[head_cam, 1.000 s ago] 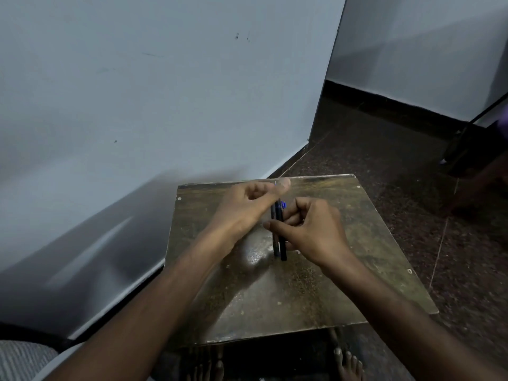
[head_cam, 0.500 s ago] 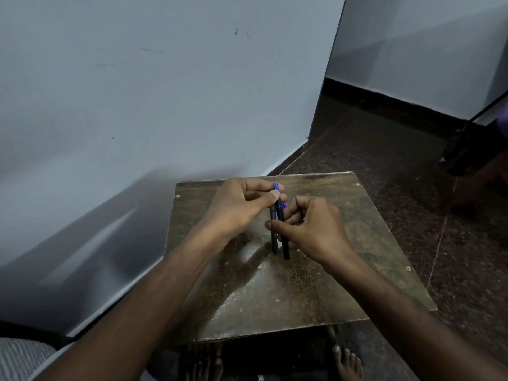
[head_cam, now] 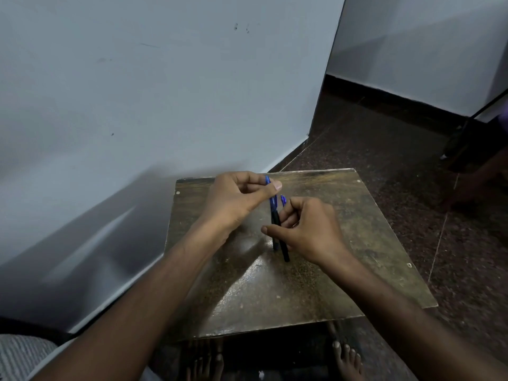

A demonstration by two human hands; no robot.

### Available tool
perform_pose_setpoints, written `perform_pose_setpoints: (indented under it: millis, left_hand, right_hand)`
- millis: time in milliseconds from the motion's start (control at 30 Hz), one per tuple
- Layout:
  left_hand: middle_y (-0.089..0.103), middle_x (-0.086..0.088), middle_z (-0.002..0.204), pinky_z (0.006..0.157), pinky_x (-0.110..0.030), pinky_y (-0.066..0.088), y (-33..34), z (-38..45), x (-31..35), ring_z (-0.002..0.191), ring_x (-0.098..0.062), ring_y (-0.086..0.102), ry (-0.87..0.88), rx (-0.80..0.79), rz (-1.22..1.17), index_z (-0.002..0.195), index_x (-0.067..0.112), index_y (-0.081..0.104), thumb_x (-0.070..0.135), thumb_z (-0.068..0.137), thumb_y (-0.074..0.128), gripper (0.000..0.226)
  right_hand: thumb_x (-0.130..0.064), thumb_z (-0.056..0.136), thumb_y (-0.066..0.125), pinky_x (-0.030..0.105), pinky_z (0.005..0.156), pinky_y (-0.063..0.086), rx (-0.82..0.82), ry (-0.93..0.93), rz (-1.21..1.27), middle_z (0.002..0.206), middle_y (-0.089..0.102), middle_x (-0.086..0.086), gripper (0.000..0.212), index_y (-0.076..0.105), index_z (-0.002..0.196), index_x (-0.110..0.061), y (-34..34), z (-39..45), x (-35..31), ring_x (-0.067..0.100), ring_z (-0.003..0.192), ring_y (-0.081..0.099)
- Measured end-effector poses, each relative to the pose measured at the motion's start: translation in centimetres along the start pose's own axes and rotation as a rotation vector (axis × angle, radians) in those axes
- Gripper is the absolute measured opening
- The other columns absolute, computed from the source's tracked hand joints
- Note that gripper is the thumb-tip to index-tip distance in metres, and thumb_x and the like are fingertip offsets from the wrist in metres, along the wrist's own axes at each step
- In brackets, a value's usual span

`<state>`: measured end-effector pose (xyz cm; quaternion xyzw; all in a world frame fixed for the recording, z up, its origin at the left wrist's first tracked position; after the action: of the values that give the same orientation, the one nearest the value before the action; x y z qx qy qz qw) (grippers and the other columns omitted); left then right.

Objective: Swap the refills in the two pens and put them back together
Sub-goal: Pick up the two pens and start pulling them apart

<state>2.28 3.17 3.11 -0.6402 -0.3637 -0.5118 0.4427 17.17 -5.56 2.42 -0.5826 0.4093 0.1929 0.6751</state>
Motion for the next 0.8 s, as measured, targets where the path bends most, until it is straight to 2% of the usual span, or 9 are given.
perform_pose_setpoints:
  millis: [67, 167, 267, 333, 400, 500, 567, 667, 800]
  left_hand:
    - [0.085, 0.007, 0.087, 0.082, -0.025, 0.057, -0.5, 0.4, 0.0, 0.089, -0.004, 0.081, -0.005, 0.06, -0.041, 0.098, 0.022, 0.085, 0.039, 0.082, 0.093, 0.025]
    - [0.085, 0.006, 0.09, 0.072, -0.02, 0.058, -1.9, 1.0, 0.1, 0.085, 0.001, 0.078, 0.014, 0.13, -0.093, 0.103, 0.021, 0.084, 0.04, 0.087, 0.089, 0.026]
    - [0.084, 0.0, 0.086, 0.071, -0.024, 0.065, -4.0, 1.8, -0.4, 0.082, -0.008, 0.078, -0.002, 0.197, -0.192, 0.102, 0.014, 0.083, 0.033, 0.089, 0.088, 0.023]
    - [0.083, 0.001, 0.077, 0.069, -0.022, 0.065, -4.8, 2.1, -1.0, 0.075, -0.008, 0.078, -0.017, 0.199, -0.087, 0.096, 0.015, 0.083, 0.032, 0.089, 0.089, 0.019]
    - [0.08, 0.006, 0.067, 0.068, -0.021, 0.066, -5.4, 2.3, -1.6, 0.063, -0.005, 0.076, -0.027, 0.206, 0.153, 0.088, 0.019, 0.082, 0.035, 0.088, 0.09, 0.018]
    - [0.078, 0.003, 0.063, 0.074, -0.035, 0.069, -5.7, 2.7, -2.6, 0.063, -0.013, 0.08, -0.024, 0.222, 0.401, 0.081, 0.02, 0.076, 0.035, 0.085, 0.093, 0.023]
    - [0.079, 0.001, 0.068, 0.078, -0.042, 0.069, -5.5, 3.1, -3.3, 0.067, -0.016, 0.08, -0.039, 0.231, 0.478, 0.083, 0.019, 0.075, 0.036, 0.083, 0.094, 0.026]
    - [0.08, -0.001, 0.072, 0.079, -0.043, 0.068, -4.8, 3.6, -4.0, 0.072, -0.017, 0.079, -0.061, 0.196, 0.555, 0.081, 0.02, 0.074, 0.04, 0.082, 0.094, 0.029]
    - [0.08, 0.0, 0.07, 0.081, -0.038, 0.068, -4.6, 3.9, -4.1, 0.069, -0.013, 0.079, -0.066, 0.182, 0.59, 0.084, 0.019, 0.076, 0.043, 0.085, 0.091, 0.029]
  right_hand:
    - [-0.032, 0.071, 0.102, 0.035, 0.064, 0.067, -0.005, -0.019, -0.037, 0.064, 0.077, -0.004, 0.033, 0.071, 0.075, -0.023, 0.3, -0.2, -0.1, 0.007, 0.058, 0.076]
    - [-0.034, 0.07, 0.102, 0.024, 0.059, 0.062, -0.026, -0.019, -0.067, 0.065, 0.077, -0.004, 0.033, 0.072, 0.075, -0.022, 0.4, -0.1, 0.0, 0.004, 0.057, 0.075]
    - [-0.034, 0.072, 0.101, 0.013, 0.054, 0.054, -0.042, -0.004, -0.098, 0.065, 0.077, -0.005, 0.032, 0.071, 0.075, -0.022, 0.2, 0.0, 0.2, 0.003, 0.06, 0.075]
    - [-0.034, 0.072, 0.101, 0.014, 0.055, 0.056, -0.034, -0.004, -0.104, 0.067, 0.077, -0.005, 0.032, 0.072, 0.077, -0.022, 0.1, 0.0, 0.2, 0.003, 0.062, 0.075]
    - [-0.035, 0.072, 0.101, 0.018, 0.057, 0.059, -0.029, -0.004, -0.104, 0.068, 0.078, -0.005, 0.031, 0.073, 0.079, -0.021, 0.0, 0.0, 0.1, 0.003, 0.062, 0.075]
    - [-0.036, 0.073, 0.1, 0.022, 0.059, 0.062, -0.031, -0.007, -0.111, 0.069, 0.079, -0.005, 0.032, 0.074, 0.08, -0.02, 0.0, 0.0, 0.1, 0.003, 0.061, 0.076]
    - [-0.036, 0.073, 0.1, 0.022, 0.058, 0.062, -0.035, -0.012, -0.111, 0.068, 0.079, -0.005, 0.032, 0.074, 0.081, -0.02, 0.0, 0.0, 0.0, 0.003, 0.06, 0.075]
    - [-0.036, 0.073, 0.1, 0.019, 0.055, 0.059, -0.038, -0.016, -0.104, 0.067, 0.078, -0.005, 0.031, 0.073, 0.079, -0.021, 0.0, -0.1, 0.0, 0.001, 0.058, 0.074]
    - [-0.033, 0.074, 0.1, 0.015, 0.053, 0.056, -0.045, -0.009, -0.08, 0.066, 0.077, -0.005, 0.029, 0.074, 0.078, -0.022, -0.2, 0.0, 0.1, 0.0, 0.058, 0.074]
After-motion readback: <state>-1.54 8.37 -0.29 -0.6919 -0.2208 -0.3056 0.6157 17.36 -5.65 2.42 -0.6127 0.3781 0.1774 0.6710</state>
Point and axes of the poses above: each hand's wrist, its own z-axis towards the middle knuckle, its own y-axis out of the palm, x = y × z, the point moved 7 cm from there along z, towards the middle knuckle
